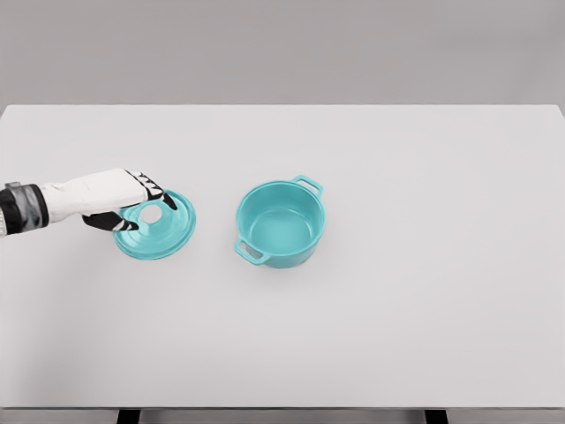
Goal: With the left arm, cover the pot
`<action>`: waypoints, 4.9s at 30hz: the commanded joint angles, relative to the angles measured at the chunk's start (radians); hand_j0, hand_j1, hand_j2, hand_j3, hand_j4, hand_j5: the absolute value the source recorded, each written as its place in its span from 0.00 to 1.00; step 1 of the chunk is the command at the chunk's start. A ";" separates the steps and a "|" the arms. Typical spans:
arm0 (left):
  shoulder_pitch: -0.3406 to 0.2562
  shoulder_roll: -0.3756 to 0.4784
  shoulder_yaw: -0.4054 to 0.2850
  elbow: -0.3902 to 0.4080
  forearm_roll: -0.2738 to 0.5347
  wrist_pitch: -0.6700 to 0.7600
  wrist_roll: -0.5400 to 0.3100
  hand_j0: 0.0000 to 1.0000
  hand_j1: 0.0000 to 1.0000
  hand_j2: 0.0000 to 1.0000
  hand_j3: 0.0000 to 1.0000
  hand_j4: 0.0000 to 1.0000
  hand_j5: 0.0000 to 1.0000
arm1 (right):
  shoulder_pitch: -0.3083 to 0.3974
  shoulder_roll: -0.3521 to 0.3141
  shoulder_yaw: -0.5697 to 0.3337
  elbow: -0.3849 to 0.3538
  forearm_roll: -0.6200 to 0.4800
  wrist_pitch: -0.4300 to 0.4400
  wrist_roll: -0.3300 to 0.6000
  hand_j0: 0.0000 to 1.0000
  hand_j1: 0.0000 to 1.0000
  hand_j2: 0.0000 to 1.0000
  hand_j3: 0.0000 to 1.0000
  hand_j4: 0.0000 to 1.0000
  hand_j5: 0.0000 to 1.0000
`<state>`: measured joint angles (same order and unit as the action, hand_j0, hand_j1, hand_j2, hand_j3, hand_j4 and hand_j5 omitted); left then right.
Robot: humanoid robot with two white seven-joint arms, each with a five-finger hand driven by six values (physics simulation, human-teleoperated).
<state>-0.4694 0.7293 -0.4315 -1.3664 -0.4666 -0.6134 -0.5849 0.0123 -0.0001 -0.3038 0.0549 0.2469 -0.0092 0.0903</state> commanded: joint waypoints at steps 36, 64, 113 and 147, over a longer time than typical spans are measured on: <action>0.003 -0.024 0.000 0.038 -0.024 0.003 0.000 0.61 0.61 0.61 0.61 0.61 0.61 | -0.002 0.000 0.000 0.000 0.000 0.000 0.000 1.00 1.00 1.00 1.00 1.00 1.00; -0.002 -0.024 0.008 -0.002 -0.007 0.003 0.002 0.52 0.52 0.52 0.52 0.52 0.52 | 0.000 0.000 0.000 0.000 0.000 0.000 0.000 1.00 1.00 1.00 1.00 1.00 1.00; -0.129 0.025 -0.133 -0.287 0.039 0.003 0.054 0.52 0.52 0.52 0.52 0.52 0.52 | 0.000 0.000 0.000 0.000 0.000 0.000 0.000 1.00 1.00 1.00 1.00 1.00 1.00; -0.253 -0.220 -0.266 -0.146 -0.024 0.003 0.054 0.52 0.52 0.52 0.52 0.52 0.52 | 0.000 0.000 0.000 0.000 0.000 0.000 0.000 1.00 1.00 1.00 1.00 1.00 1.00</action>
<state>-0.7225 0.5225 -0.6940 -1.5265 -0.4911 -0.6136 -0.5313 0.0123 -0.0001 -0.3038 0.0547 0.2469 -0.0092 0.0904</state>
